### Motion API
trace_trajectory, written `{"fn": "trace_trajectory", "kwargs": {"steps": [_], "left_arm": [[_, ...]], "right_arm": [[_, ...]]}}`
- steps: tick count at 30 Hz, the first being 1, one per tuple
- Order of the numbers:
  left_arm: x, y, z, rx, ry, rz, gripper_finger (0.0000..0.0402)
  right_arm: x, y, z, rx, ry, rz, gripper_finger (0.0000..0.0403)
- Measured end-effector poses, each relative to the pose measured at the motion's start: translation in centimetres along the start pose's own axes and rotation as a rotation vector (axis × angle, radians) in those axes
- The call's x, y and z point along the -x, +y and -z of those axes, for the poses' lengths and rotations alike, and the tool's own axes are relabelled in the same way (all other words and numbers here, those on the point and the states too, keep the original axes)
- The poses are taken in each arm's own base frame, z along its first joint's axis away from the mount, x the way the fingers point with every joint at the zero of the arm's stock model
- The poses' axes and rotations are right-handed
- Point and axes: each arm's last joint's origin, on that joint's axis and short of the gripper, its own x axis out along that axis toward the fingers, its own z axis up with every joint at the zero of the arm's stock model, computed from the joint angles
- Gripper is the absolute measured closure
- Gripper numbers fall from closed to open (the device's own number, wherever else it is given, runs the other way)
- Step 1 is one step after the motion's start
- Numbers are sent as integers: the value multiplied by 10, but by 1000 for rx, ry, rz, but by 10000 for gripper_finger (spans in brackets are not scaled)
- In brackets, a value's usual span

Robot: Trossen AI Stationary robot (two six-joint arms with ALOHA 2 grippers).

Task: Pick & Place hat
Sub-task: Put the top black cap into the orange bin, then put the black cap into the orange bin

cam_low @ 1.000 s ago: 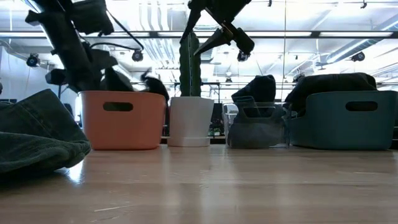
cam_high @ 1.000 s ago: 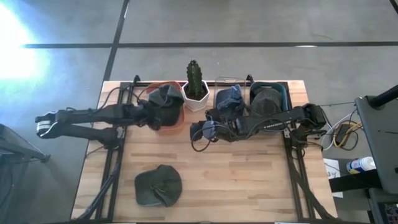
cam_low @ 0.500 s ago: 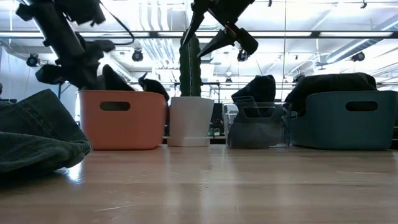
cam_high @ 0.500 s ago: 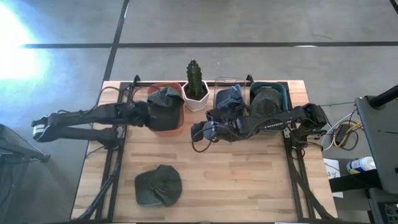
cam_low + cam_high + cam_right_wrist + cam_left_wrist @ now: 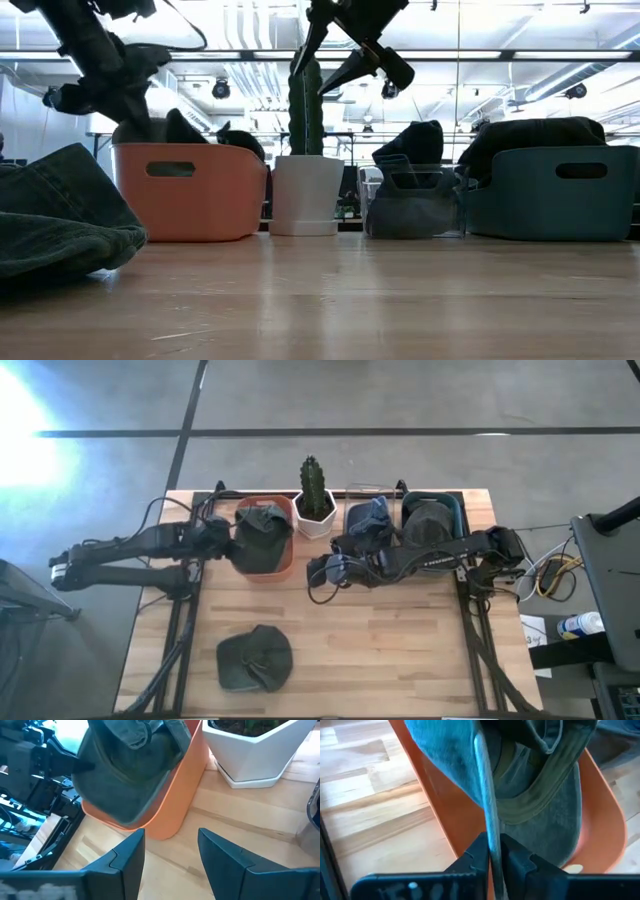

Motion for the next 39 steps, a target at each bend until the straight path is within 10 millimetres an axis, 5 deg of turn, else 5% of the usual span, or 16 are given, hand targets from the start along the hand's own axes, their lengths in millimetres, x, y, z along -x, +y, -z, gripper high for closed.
{"fn": "trace_trajectory", "kwargs": {"steps": [9, 16, 21, 28, 39], "left_arm": [[-10, -8, -3, -44, 47, -53, 252], [25, -16, -20, -160, -21, 45, 204], [54, -26, -20, -360, 67, 323, 202], [58, -35, 10, -509, 306, 558, 202], [37, -44, 86, -724, 482, 469, 202]], "right_arm": [[-1, -1, -1, 2, -6, 6, 225], [-1, -1, -1, -2, 1, 6, 225], [-1, 0, 1, 5, 53, -17, 225], [-1, 0, 2, 3, 78, -26, 225], [6, 5, 14, 19, 159, -76, 225]]}}
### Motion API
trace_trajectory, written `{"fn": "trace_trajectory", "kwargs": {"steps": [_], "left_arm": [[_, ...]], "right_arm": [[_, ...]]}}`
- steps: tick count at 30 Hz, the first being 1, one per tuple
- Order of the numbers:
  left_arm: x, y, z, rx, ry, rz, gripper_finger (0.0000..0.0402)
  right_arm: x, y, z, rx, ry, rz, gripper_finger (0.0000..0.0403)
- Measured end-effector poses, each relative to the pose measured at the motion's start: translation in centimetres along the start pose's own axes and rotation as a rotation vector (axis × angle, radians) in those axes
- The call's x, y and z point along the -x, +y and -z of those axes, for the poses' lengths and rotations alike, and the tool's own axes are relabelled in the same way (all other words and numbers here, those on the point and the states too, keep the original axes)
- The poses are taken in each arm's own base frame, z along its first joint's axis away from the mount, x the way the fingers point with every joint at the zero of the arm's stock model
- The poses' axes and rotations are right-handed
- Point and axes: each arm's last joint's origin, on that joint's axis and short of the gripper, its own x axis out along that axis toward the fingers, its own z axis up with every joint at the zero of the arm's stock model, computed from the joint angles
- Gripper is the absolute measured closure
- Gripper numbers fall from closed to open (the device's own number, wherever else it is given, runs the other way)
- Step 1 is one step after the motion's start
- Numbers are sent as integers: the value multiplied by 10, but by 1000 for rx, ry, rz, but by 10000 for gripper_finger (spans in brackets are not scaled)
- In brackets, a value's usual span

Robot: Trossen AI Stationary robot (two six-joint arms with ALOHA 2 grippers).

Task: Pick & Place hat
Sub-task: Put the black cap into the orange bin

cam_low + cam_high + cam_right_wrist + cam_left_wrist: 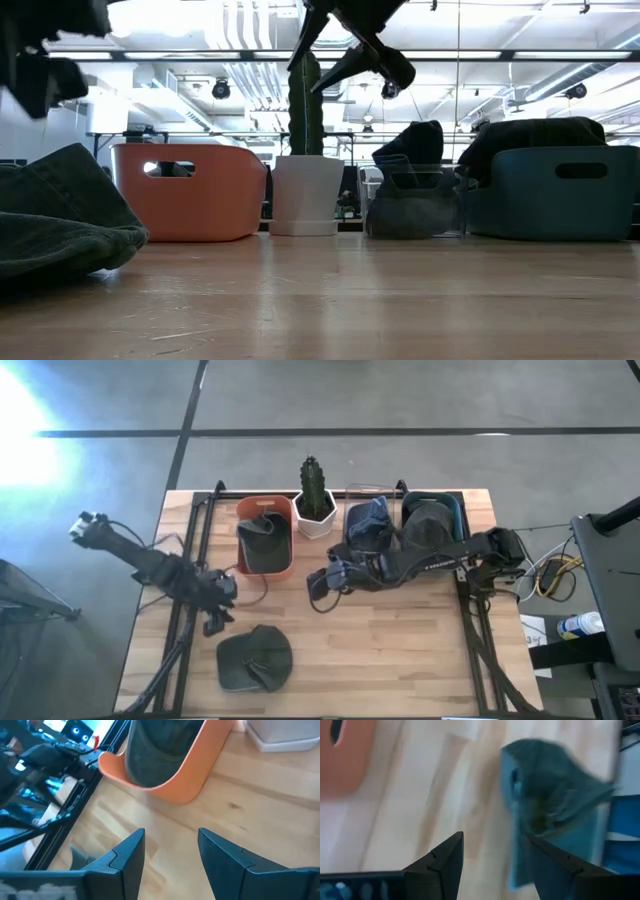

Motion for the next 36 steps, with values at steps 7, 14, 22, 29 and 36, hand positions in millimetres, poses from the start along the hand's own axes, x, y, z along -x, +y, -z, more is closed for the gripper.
{"fn": "trace_trajectory", "kwargs": {"steps": [7, 14, 22, 29, 36], "left_arm": [[-31, -9, 12, -27, 9, -86, 202], [-54, -10, 15, -31, -4, -63, 202], [-65, -11, 22, -61, 31, 4, 202], [-77, -9, 27, -29, 25, 90, 202], [-86, -6, 33, 7, 42, 150, 202]], "right_arm": [[8, 7, 15, -5, 3, -20, 225], [17, 15, 33, -25, 7, -41, 225], [24, 19, 45, -30, 3, -53, 225], [24, 19, 45, -30, 3, -53, 225], [24, 19, 45, -19, 3, -52, 225]]}}
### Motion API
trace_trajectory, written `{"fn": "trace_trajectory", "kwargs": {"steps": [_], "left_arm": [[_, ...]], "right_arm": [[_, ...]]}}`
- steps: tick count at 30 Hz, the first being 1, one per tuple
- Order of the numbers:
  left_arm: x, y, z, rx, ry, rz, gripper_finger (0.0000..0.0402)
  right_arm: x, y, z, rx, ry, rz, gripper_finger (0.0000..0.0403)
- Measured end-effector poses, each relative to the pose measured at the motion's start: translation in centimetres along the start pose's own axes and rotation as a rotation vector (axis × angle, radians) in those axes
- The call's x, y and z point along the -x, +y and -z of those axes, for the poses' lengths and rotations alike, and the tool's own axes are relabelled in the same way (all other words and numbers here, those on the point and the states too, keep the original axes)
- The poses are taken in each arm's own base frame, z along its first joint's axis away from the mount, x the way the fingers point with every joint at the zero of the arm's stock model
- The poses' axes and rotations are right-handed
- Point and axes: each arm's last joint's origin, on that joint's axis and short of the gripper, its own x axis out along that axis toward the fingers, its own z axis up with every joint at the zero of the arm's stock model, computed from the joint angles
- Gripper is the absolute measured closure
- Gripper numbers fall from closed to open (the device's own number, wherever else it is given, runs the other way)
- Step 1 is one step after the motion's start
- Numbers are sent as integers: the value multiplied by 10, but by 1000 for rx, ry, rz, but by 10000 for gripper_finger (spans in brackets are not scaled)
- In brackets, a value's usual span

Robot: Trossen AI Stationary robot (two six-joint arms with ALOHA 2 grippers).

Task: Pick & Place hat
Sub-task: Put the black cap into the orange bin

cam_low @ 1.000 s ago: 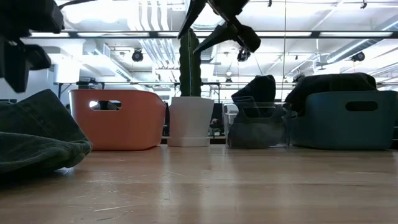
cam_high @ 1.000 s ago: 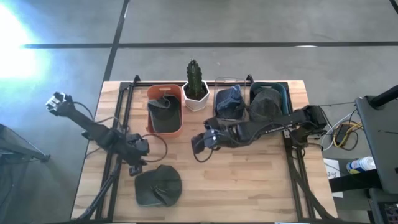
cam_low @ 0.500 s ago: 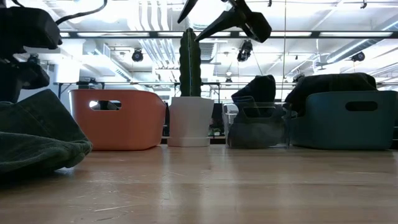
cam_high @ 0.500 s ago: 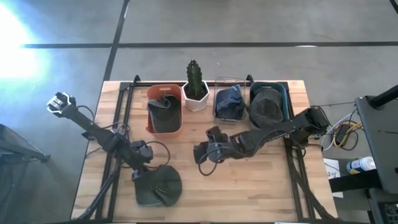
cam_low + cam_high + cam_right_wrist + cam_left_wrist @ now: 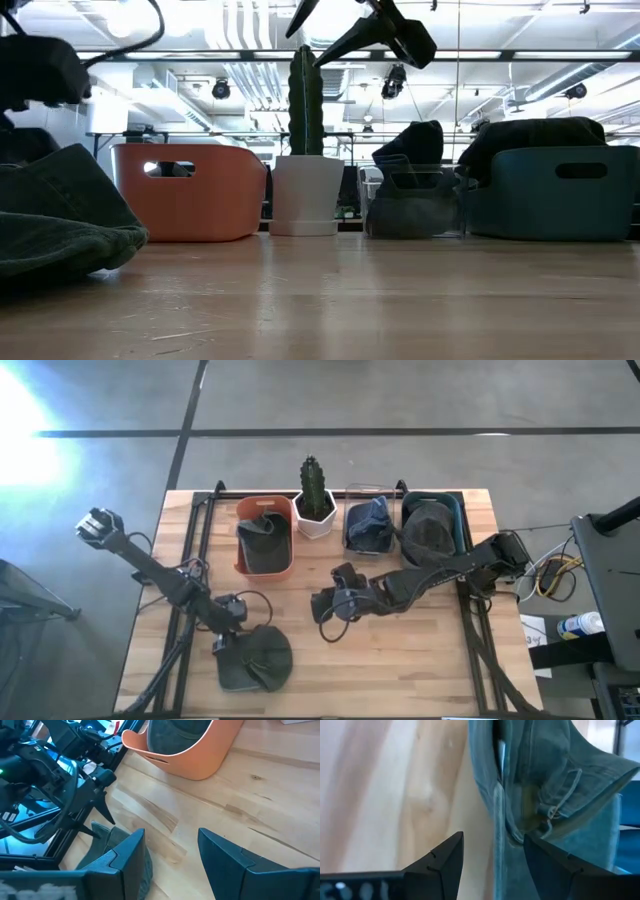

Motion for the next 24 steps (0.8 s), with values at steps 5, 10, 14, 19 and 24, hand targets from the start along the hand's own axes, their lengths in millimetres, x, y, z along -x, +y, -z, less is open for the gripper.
{"fn": "trace_trajectory", "kwargs": {"steps": [5, 10, 14, 19, 24], "left_arm": [[-5, 3, 5, 63, 50, 59, 219], [-6, 5, 7, 39, 56, 50, 287], [-6, 7, 8, 19, 49, 13, 355], [-6, 8, 5, 31, -22, -27, 389], [-5, 10, 3, 79, -95, -82, 368]], "right_arm": [[0, 0, 0, 7, 0, 1, 225], [-1, -1, 0, 32, 0, 4, 225], [-1, -1, -1, 54, -2, 5, 225], [-4, -3, -6, 55, -11, 15, 225], [-9, -7, -15, 62, -25, 29, 225]]}}
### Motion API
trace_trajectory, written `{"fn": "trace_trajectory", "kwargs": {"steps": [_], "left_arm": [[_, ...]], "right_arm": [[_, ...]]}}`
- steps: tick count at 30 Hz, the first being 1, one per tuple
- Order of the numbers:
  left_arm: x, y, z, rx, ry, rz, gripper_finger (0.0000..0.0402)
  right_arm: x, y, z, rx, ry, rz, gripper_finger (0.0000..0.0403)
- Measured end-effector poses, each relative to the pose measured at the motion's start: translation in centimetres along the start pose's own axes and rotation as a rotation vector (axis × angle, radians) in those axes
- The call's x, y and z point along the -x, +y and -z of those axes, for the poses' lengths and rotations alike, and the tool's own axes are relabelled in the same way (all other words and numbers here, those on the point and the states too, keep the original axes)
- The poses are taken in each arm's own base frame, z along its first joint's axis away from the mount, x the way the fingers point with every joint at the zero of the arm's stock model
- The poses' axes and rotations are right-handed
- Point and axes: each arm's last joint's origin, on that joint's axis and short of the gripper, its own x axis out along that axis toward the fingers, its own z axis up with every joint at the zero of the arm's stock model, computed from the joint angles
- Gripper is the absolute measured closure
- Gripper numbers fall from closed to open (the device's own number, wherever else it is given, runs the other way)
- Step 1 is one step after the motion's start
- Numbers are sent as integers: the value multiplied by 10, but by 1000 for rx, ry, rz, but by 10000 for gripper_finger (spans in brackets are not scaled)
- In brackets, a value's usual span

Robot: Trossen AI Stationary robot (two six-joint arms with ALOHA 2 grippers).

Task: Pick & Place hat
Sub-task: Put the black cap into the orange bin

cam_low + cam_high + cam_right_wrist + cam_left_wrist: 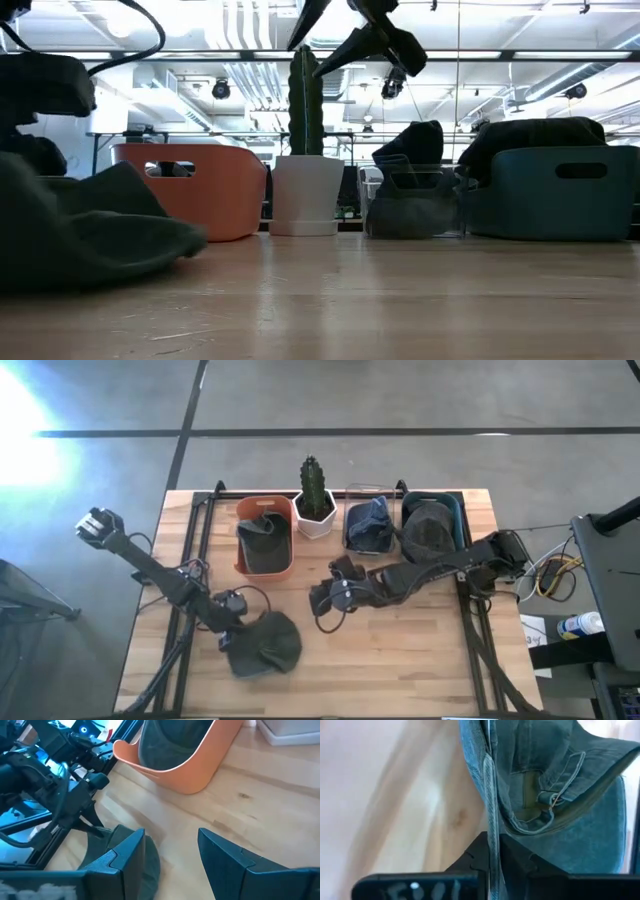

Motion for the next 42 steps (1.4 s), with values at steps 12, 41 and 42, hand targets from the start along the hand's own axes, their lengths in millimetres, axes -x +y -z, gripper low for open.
{"fn": "trace_trajectory", "kwargs": {"steps": [12, 41, 42], "left_arm": [[35, 5, -8, 52, -254, -2, 394], [112, 49, -58, 735, -989, -590, 393], [111, 48, -63, 711, -978, -613, 393]], "right_arm": [[-6, -4, -24, 55, -73, 9, 225], [-25, -25, -104, 65, -294, -27, 225], [-25, -26, -105, 72, -294, -24, 225]]}}
